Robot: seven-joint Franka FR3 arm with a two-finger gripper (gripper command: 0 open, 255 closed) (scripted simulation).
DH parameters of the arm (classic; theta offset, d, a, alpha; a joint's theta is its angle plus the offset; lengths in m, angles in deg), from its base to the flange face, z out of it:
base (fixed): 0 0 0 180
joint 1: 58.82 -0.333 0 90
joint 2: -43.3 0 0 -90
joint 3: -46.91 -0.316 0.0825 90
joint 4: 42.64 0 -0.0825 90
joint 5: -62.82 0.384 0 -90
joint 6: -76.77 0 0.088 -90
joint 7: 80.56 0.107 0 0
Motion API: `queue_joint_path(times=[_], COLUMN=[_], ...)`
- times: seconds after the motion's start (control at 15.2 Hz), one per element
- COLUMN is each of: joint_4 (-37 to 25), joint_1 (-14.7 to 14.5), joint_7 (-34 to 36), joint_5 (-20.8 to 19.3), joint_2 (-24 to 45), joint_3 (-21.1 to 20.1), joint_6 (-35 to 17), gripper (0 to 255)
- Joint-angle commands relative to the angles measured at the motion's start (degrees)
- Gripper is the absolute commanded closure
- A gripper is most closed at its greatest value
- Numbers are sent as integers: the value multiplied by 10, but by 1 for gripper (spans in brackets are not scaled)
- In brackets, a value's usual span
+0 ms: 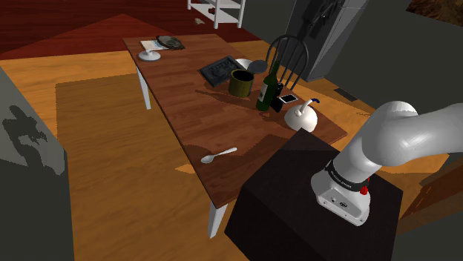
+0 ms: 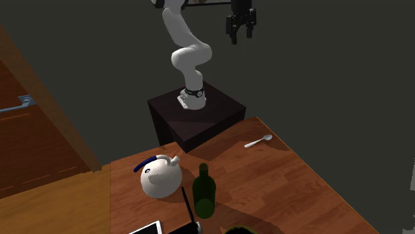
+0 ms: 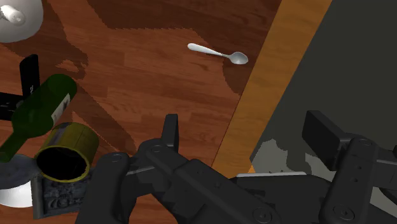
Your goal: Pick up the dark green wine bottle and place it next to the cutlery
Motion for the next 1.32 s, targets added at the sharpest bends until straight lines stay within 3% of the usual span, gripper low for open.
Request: queue_joint_path(times=[0.0, 0.66, 1.25], joint_4=[0, 33, 1], joint_1=[0, 28, 44], joint_7=[0, -118, -219], joint_5=[0, -65, -95], joint_2=[0, 97, 237], joint_3=[0, 88, 166], joint_6=[0, -112, -212], gripper=[0, 0, 0])
